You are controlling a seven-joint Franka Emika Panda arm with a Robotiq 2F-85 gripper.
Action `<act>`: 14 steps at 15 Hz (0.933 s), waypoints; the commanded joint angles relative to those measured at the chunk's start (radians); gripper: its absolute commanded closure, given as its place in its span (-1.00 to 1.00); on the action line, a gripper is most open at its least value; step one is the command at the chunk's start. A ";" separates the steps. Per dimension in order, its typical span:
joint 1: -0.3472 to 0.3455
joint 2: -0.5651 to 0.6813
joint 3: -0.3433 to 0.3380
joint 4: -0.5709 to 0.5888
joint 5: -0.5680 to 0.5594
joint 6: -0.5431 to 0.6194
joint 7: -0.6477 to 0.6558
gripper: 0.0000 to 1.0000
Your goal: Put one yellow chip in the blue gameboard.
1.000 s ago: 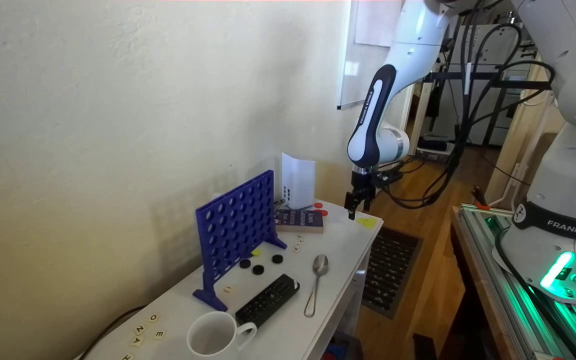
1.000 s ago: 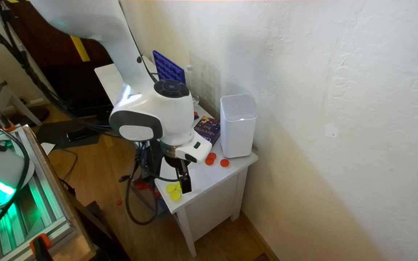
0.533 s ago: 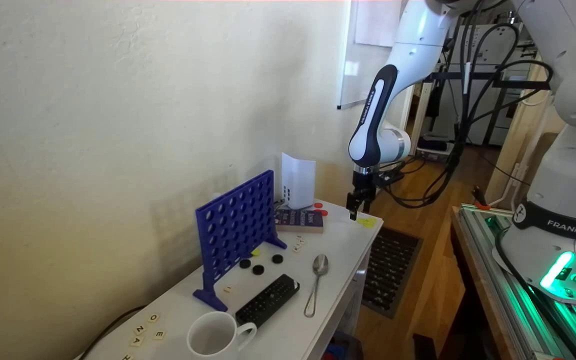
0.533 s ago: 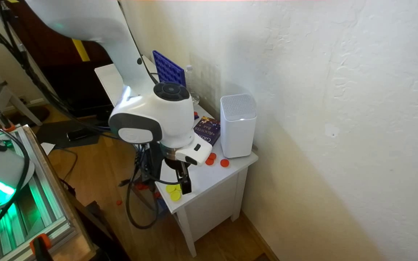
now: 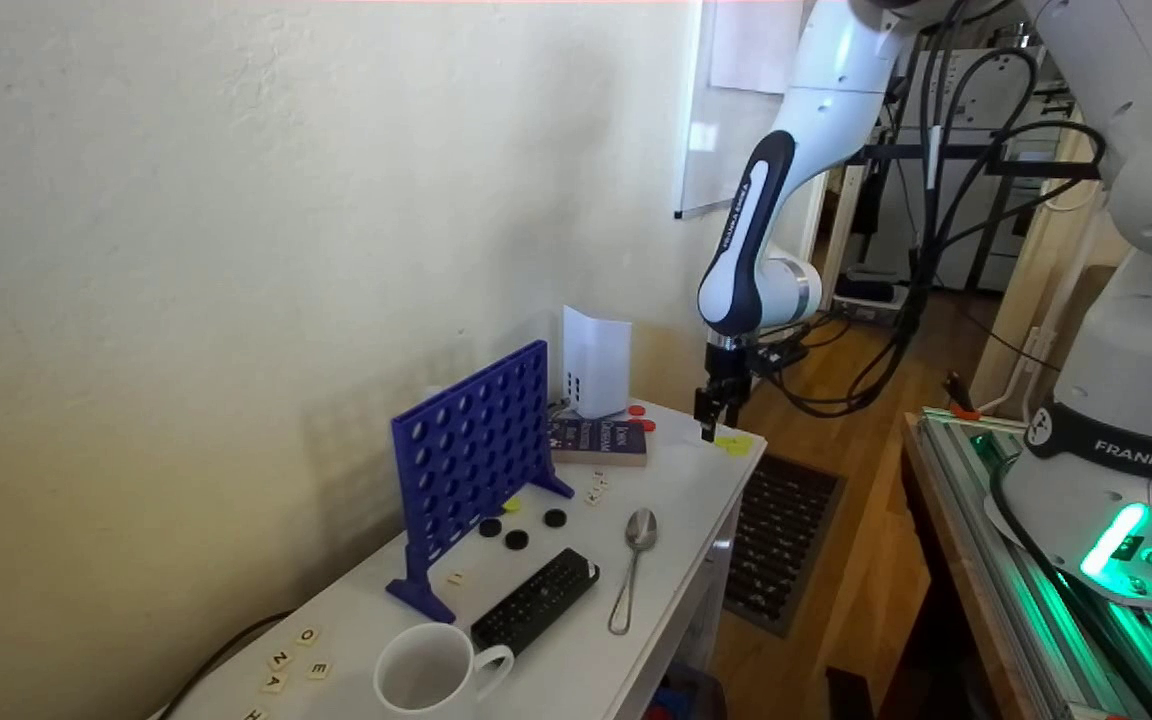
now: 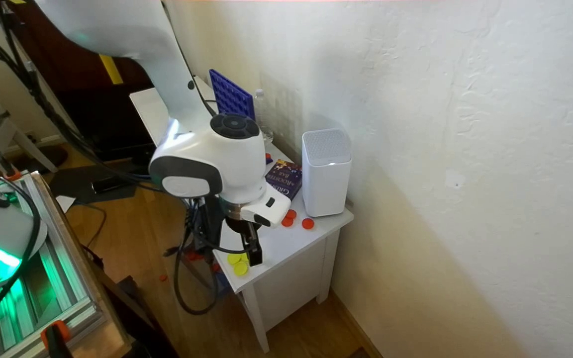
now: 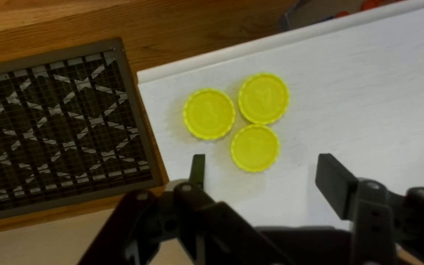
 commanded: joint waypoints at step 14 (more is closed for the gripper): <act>0.053 0.059 -0.051 0.016 -0.041 0.087 0.034 -0.51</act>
